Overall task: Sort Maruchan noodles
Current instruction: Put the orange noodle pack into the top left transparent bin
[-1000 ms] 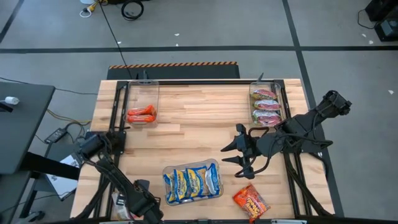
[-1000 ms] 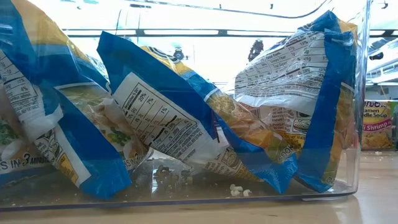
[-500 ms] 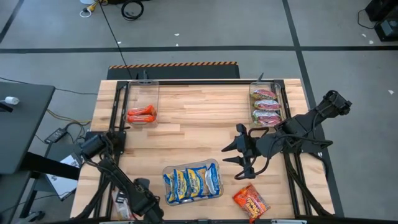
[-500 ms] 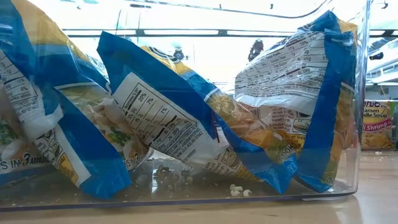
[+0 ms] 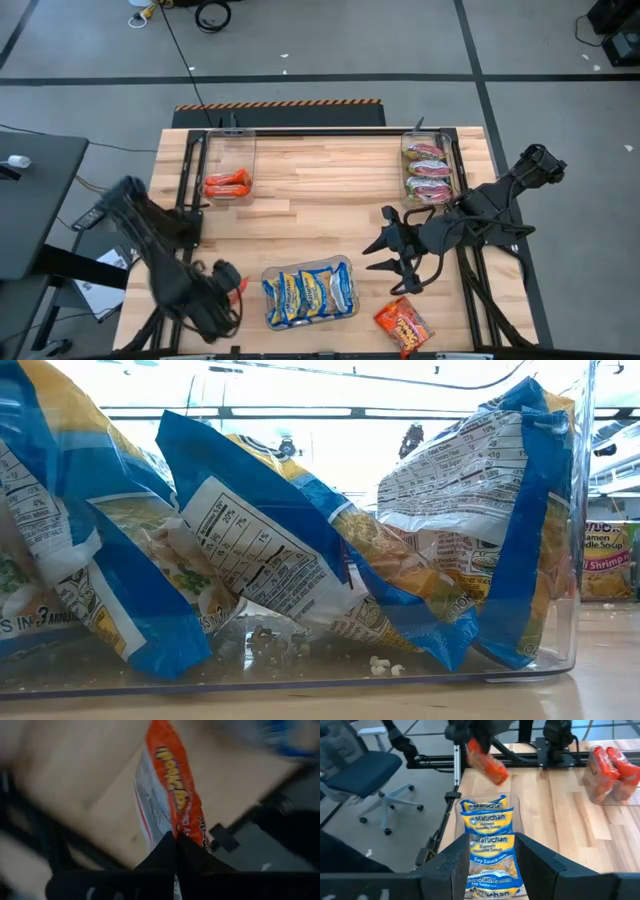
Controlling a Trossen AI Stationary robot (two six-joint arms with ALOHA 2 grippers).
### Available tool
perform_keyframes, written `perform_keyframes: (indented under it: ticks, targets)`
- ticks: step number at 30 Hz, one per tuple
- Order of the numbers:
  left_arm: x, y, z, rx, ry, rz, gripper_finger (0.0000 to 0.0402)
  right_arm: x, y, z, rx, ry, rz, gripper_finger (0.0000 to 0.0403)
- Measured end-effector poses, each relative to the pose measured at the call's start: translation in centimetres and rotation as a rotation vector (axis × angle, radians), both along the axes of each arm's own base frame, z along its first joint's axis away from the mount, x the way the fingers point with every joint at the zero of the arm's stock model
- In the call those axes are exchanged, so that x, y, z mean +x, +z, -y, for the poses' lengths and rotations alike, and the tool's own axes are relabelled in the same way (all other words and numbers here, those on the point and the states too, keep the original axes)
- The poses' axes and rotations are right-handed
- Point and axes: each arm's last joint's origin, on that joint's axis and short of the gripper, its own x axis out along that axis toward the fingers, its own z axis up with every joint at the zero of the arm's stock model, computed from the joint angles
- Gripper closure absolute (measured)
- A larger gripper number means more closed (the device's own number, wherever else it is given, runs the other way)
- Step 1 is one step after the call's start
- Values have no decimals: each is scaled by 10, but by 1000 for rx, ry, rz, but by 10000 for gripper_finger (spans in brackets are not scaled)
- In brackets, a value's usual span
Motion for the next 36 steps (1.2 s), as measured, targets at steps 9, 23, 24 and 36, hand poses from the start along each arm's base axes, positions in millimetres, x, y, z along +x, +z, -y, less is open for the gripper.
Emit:
perform_keyframes:
  ticks: [9,23,24,36]
  targets:
    - [-29,69,-76,97,-270,318,396,-3,-3,-5,-54,-53,19,241]
    - [-25,94,-221,533,-714,172,397,13,1,23,-118,-216,80,240]
    - [-24,94,-231,545,-743,139,397,16,2,27,-120,-230,87,240]
    - [-37,43,-340,498,-883,-114,397,35,15,64,-62,-382,214,240]
